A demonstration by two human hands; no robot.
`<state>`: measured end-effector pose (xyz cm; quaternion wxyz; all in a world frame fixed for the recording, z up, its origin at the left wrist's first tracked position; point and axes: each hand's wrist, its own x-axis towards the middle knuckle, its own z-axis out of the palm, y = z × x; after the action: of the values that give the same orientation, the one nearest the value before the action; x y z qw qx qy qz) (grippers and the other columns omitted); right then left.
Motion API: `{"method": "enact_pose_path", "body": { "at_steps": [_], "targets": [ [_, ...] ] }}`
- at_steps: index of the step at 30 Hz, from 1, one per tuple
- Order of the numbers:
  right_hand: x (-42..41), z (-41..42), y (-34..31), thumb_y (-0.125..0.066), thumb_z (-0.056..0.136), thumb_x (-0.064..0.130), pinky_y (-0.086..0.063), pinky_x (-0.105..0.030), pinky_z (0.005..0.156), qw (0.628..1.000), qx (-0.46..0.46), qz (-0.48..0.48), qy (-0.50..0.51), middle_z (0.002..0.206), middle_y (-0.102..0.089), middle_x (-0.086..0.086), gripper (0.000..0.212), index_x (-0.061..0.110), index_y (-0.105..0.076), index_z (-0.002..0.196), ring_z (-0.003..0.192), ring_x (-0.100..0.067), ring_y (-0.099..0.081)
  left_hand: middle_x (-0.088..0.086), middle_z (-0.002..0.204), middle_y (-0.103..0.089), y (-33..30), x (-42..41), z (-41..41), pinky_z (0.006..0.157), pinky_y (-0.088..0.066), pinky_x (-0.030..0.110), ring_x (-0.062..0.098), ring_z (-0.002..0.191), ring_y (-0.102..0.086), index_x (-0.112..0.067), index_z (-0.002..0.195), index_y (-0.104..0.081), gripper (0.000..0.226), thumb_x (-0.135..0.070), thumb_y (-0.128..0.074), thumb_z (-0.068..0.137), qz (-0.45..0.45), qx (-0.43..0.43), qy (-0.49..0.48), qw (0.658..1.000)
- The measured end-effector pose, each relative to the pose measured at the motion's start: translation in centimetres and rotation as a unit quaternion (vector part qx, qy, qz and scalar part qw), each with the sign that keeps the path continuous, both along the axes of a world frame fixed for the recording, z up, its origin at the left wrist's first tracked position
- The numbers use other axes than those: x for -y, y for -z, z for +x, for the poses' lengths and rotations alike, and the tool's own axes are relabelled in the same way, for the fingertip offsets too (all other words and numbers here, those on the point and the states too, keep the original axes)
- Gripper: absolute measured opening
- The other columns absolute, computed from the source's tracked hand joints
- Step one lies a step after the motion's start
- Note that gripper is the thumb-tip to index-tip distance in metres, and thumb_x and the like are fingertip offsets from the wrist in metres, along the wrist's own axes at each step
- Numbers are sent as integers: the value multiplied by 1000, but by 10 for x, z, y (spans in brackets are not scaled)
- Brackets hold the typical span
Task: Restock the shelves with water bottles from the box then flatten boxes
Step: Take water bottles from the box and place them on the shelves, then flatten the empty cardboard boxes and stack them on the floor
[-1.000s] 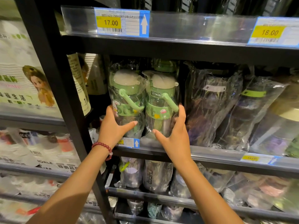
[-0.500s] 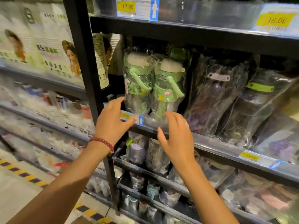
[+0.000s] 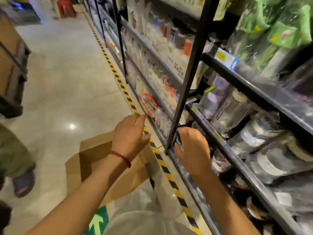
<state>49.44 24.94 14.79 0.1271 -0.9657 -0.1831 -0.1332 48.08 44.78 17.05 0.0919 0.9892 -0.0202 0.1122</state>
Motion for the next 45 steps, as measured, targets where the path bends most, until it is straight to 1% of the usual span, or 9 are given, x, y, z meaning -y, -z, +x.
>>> {"method": "enact_pose_path", "body": {
  "at_steps": [4, 8, 13, 21, 26, 30, 38, 42, 45],
  "targets": [
    [-22, -58, 41, -80, 64, 19, -53, -39, 64, 998, -29, -31, -50, 87, -65, -7, 35, 11, -66, 95, 80, -29, -64, 11, 97, -65, 46, -20, -89, 63, -53, 34, 31, 82, -62, -9, 110, -61, 55, -35, -79, 65, 8, -79, -53, 995],
    [-39, -112, 73, -50, 75, 19, -52, -38, 66, 994, -40, -13, -100, 89, -64, -5, 31, 12, -60, 103, 80, -29, -62, 7, 114, -61, 70, -26, -158, 82, -51, 38, 27, 101, -57, -15, 122, -56, 53, -43, -66, 78, -31, -143, -126, 981],
    [-61, -159, 97, -49, 73, 22, -55, -36, 68, 991, -48, -19, -123, 93, -68, -8, 40, 11, -50, 111, 82, -29, -66, 7, 119, -62, 79, -38, -214, 82, -52, 38, 27, 103, -61, -14, 121, -59, 52, -38, -71, 77, -70, -173, -176, 966],
    [-120, -192, 116, -86, 53, 13, -56, -39, 68, 987, -110, -34, -115, 94, -69, -11, 56, 5, -66, 105, 83, -32, -67, 10, 98, -67, 111, -98, -255, 62, -57, 40, 30, 81, -66, -10, 106, -63, 59, -32, -85, 56, -61, -213, -165, 961],
    [-141, -185, 161, -54, 76, 22, -56, -41, 81, 983, -153, -13, -104, 103, -68, -11, 40, 7, -65, 112, 93, -32, -66, 5, 103, -69, 158, -123, -244, 69, -57, 37, 26, 85, -67, -16, 109, -67, 60, -42, -85, 58, -53, -240, -191, 950],
    [-154, -167, 213, -38, 76, 31, -57, -43, 78, 973, -202, -36, -109, 102, -69, -11, 52, 7, -67, 111, 91, -32, -67, 0, 117, -65, 214, -143, -225, 81, -54, 34, 21, 100, -63, -21, 122, -59, 60, -48, -74, 71, -45, -252, -230, 939],
    [-174, -118, 401, -43, 77, 29, -55, -42, 77, 977, -173, -65, -107, 97, -70, -13, 46, 5, -70, 105, 86, -32, -69, 1, 99, -69, 395, -170, -195, 65, -56, 32, 22, 82, -66, -18, 109, -65, 61, -45, -84, 57, -46, -237, -238, 941],
    [-184, -92, 479, -75, 68, 16, -54, -35, 65, 971, -191, -82, -114, 88, -66, -9, 30, 9, -66, 95, 76, -29, -65, 5, 111, -65, 481, -178, -171, 78, -54, 36, 26, 96, -63, -15, 119, -59, 61, -44, -77, 69, -65, -209, -235, 947],
    [-193, -63, 526, -74, 73, 13, -49, -33, 65, 966, -214, -87, -113, 84, -61, -9, 19, 10, -60, 84, 79, -28, -60, 2, 130, -52, 533, -188, -144, 93, -49, 33, 22, 114, -52, -20, 137, -40, 71, -49, -68, 78, -56, -189, -238, 951]
  ]
}}
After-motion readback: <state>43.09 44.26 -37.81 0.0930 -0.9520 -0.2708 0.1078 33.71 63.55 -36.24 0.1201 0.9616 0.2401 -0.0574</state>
